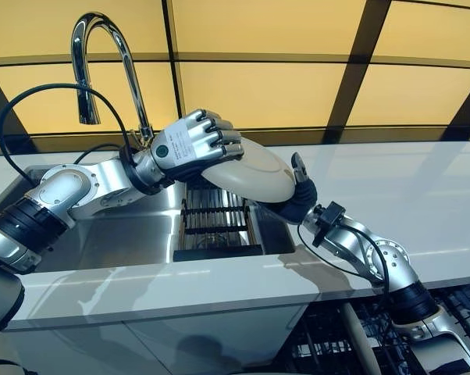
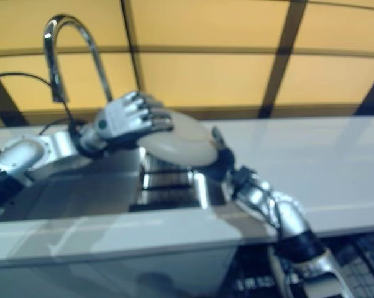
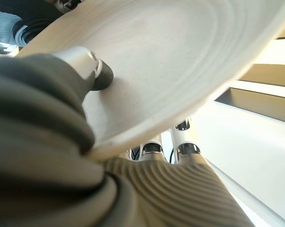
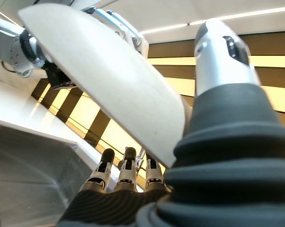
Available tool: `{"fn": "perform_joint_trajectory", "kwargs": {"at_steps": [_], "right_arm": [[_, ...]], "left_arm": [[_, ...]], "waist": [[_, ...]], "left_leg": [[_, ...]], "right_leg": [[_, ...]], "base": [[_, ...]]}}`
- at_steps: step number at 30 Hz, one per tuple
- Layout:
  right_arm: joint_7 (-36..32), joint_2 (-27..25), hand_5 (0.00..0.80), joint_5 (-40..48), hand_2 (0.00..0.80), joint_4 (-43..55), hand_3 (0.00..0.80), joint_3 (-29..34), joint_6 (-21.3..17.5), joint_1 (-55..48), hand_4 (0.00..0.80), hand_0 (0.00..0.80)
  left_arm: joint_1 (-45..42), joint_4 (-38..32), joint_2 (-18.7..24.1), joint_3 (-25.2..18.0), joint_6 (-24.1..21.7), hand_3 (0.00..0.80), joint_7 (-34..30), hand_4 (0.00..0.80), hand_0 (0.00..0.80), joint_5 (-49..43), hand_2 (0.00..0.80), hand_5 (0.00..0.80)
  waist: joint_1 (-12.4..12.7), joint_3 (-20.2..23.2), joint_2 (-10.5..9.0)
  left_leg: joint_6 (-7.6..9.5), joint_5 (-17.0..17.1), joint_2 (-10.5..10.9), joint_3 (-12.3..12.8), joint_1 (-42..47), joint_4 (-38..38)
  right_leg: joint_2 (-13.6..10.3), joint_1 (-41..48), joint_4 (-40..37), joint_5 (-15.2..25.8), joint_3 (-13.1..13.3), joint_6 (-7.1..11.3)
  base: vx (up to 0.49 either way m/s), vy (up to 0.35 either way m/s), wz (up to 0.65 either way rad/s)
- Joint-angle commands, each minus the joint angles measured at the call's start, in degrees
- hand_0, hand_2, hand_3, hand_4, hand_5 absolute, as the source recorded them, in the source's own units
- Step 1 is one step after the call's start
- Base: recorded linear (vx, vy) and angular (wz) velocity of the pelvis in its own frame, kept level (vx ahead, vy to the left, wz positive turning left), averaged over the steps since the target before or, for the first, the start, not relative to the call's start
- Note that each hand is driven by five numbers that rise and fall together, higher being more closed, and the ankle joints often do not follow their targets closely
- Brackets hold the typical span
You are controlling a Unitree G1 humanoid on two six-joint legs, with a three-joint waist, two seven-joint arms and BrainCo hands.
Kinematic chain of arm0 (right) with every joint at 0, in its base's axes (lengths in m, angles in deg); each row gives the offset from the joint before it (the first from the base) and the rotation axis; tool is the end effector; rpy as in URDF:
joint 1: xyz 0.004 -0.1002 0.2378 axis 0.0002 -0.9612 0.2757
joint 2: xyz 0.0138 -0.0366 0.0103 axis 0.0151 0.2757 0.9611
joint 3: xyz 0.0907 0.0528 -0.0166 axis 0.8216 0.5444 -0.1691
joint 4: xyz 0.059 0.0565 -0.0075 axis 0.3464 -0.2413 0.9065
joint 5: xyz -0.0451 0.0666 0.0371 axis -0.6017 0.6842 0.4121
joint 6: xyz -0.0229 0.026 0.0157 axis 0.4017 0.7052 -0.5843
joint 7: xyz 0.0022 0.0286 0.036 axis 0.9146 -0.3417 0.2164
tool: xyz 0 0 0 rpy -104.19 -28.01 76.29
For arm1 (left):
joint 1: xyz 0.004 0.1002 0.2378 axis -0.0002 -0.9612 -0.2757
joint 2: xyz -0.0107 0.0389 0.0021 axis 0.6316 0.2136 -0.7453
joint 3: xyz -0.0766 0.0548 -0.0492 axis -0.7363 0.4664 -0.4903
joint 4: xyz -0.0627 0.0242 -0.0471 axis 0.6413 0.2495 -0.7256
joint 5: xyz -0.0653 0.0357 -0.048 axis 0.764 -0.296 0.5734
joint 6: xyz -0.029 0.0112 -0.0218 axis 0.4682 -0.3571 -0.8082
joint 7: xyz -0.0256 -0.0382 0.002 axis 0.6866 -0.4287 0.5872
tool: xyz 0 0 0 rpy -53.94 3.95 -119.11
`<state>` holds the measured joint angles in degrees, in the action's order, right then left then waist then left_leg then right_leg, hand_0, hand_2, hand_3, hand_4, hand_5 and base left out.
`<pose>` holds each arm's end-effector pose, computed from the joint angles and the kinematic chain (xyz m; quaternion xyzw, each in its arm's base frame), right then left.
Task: Take plates into dishwasher
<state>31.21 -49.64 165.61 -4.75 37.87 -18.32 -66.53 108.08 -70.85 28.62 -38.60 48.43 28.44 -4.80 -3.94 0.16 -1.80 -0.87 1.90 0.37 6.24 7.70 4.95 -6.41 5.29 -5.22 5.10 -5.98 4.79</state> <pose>0.2365 -0.1540 0.1340 0.5133 0.2029 0.3392 0.7618 0.2748 0.1994 0.2174 0.6431 -0.5757 -0.1732 0.4743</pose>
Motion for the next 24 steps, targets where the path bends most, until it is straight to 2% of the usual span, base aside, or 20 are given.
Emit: {"fn": "perform_joint_trajectory", "kwargs": {"at_steps": [1, 3, 5, 6, 24], "right_arm": [[-3.4, -3.1, 0.107, 0.9, 0.107, 2.8, 0.107, 3.5, 0.2, 4.3, 0.107, 0.107], [-4.5, -3.7, 0.439, 0.8, 0.439, 2.5, 0.439, 3.4, 0.6, 4.0, 0.439, 0.439], [-4.7, -4.0, 0.605, 0.7, 0.605, 2.7, 0.605, 3.4, 0.7, 3.9, 0.605, 0.605], [-4.9, -4.1, 0.8, 0.5, 0.8, 2.6, 0.8, 3.3, 0.8, 3.9, 0.8, 0.8], [-4.9, -3.5, 0.8, -0.3, 0.8, 2.5, 0.8, 2.5, -0.6, 4.5, 0.8, 0.8]], "left_arm": [[4.1, 4.3, 3.9, 1.3, 0.4, 0.8, -1.8, 0.8, 0.8, -0.5, 0.8, 0.8], [4.5, 3.7, 4.4, 1.5, 0.6, 0.8, -2.1, 0.8, 0.8, -0.1, 0.8, 0.8], [4.6, 3.6, 4.6, 1.6, 0.5, 0.8, -2.3, 0.8, 0.8, -0.1, 0.8, 0.8], [4.4, 3.5, 4.5, 1.5, 0.6, 0.8, -2.3, 0.8, 0.8, -0.4, 0.8, 0.8], [3.2, 3.7, 4.7, 0.5, 0.1, 0.8, -2.2, 0.8, 0.8, -0.1, 0.8, 0.8]], "waist": [[0.3, -0.4, 1.3], [0.4, -0.4, 1.27], [0.4, -0.4, 1.24], [0.4, -0.5, 1.24], [0.8, -0.3, 1.4]], "left_leg": [[0.11, -2.5, 1.7, -0.9, -0.5, 0.1], [0.1, -2.5, 1.7, -0.9, -0.5, 0.1], [0.11, -2.5, 1.7, -1.0, -0.5, 0.1], [0.09, -2.4, 1.7, -1.0, -0.5, 0.1], [-0.06, -2.3, 1.5, -0.7, -0.6, 0.1]], "right_leg": [[3.9, 1.6, 0.2, -2.7, -1.5, 0.55], [3.9, 1.6, 0.2, -2.7, -1.5, 0.56], [4.0, 1.7, 0.2, -2.7, -1.5, 0.55], [4.0, 1.7, 0.2, -2.7, -1.4, 0.56], [3.9, 1.5, 0.2, -2.8, -2.1, 0.62]], "base": [[0.0, 0.0, 0.0], [0.0, 0.0, 0.0], [0.0, 0.0, 0.0], [0.0, 0.0, 0.0], [0.0, 0.0, 0.0]]}}
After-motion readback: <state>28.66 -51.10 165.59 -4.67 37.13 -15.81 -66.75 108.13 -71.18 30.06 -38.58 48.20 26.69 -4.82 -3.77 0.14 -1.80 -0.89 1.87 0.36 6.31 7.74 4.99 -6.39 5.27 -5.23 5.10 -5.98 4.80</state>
